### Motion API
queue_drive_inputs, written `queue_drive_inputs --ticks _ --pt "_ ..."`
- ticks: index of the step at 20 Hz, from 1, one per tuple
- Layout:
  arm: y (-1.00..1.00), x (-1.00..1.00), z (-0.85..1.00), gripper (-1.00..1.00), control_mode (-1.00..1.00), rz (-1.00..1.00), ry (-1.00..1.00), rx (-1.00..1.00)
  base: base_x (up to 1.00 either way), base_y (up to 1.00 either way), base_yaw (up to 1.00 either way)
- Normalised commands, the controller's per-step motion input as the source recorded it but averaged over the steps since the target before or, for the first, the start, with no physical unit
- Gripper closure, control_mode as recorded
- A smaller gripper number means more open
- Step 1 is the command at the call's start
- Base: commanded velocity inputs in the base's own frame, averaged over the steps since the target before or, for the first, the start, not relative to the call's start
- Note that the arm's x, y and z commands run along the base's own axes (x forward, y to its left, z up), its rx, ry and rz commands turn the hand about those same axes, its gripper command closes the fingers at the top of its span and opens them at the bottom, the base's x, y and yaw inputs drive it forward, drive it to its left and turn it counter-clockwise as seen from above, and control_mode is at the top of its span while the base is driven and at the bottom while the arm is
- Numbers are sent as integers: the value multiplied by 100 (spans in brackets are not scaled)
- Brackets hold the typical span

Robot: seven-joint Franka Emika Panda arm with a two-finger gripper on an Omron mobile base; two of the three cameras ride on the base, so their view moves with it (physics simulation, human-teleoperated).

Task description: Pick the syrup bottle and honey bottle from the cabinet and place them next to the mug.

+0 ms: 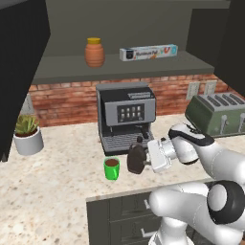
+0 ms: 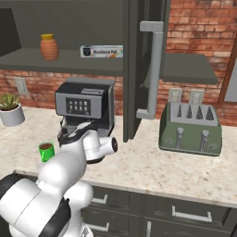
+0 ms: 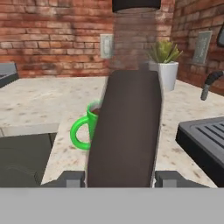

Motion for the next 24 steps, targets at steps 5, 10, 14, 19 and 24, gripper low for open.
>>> queue_drive_inputs --ticks 5,10,14,19,24 --pt "1 -1 -5 100 -100 3 -4 4 0 0 0" --pt "7 1 -3 100 -100 0 0 0 0 0 0" --pt "21 0 -3 100 -100 0 0 0 0 0 0" --pt "23 0 0 100 -100 0 0 -1 0 0 0" --pt "15 0 0 100 -100 0 1 -4 0 0 0"
